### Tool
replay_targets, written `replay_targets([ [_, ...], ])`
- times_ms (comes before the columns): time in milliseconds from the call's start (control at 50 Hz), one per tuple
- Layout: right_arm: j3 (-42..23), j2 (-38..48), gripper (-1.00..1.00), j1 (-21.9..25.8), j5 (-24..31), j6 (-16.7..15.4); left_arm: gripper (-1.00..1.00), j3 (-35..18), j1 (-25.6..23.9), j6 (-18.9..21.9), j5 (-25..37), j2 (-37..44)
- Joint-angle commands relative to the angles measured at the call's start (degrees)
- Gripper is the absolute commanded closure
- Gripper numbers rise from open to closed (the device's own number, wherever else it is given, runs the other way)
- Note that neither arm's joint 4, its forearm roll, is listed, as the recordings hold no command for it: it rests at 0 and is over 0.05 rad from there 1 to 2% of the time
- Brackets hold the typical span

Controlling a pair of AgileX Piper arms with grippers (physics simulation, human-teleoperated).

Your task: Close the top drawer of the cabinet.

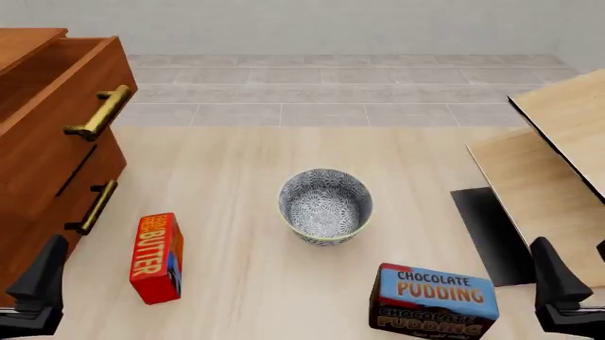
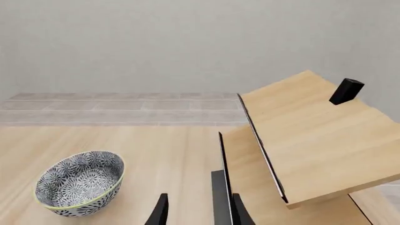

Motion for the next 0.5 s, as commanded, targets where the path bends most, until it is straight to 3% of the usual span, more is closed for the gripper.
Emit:
replay_targets([
  [20, 0.1, 1.4, -1.0, 0.1, -1.0, 0.1, -1.0, -0.8, -2.1, 5.5, -0.5, 0.0],
  [120, 0.1, 1.8, -1.0, -0.1, -1.3, 0.3, -1.0, 0.1, -5.0, 11.9, -2.5, 0.0],
  [200, 0.1, 1.5, -1.0, -0.1, -1.0, 0.1, -1.0, 0.4, -6.4, 14.4, -3.5, 0.0],
  [280, 0.1, 1.2, -1.0, -0.1, -0.7, 0.1, -1.0, 1.7, -9.2, 22.0, -6.1, -0.1],
  [400, 0.1, 0.4, -1.0, -0.1, 0.1, 0.0, -1.0, 1.8, -12.5, 28.4, -7.9, -0.1],
  [500, 0.1, -0.3, -1.0, 0.1, 0.7, -0.1, -1.0, 1.8, -13.8, 31.2, -9.5, 0.7],
])
